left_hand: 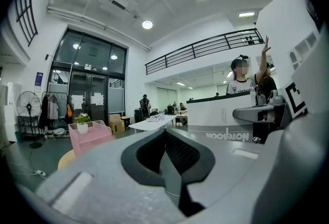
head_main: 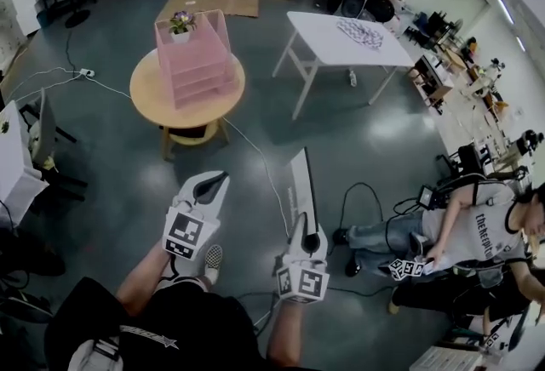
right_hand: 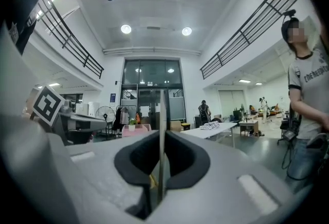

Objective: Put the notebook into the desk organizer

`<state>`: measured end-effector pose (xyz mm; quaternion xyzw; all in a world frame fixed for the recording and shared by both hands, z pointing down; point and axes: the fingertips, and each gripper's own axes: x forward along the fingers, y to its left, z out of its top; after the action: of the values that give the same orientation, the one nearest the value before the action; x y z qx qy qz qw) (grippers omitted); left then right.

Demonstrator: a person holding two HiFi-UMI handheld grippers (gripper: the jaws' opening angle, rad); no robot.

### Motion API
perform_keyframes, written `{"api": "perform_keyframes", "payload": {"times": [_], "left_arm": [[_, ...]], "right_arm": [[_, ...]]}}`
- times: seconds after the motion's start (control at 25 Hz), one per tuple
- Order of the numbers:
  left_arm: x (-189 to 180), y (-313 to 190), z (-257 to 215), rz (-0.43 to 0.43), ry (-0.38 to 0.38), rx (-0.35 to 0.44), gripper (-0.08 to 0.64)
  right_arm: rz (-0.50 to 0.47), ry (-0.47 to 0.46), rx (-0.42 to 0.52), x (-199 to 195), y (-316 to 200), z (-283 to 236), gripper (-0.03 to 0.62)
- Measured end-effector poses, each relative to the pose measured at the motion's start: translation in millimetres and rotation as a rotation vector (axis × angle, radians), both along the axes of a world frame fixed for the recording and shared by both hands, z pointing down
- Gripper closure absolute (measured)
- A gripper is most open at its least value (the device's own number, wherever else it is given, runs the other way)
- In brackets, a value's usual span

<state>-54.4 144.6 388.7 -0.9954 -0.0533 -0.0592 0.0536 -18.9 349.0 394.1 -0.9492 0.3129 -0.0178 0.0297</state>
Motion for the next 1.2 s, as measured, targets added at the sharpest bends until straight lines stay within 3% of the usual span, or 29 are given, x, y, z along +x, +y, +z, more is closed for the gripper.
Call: {"api": "perform_keyframes", "payload": {"times": [0.44, 0.8, 1.2], "left_arm": [[58.4, -90.2, 2.4, -0.129, 0.023, -0.03, 0.549], [43.4, -163.2, 9.8, -0.292, 0.025, -0.038, 0.549], [34.6, -211.1, 19.7, -0.449, 0.005, -0.033, 0.549]], "right_arm": [[-0.103, 0.002, -0.006, 81.9, -85.1, 1.4, 0.58], [-0.241, -0.023, 0.011, 102.0, -162.4, 6.7, 0.58], [-0.402, -0.068, 0.033, 124.3, -232.0, 20.5, 0.58]]}}
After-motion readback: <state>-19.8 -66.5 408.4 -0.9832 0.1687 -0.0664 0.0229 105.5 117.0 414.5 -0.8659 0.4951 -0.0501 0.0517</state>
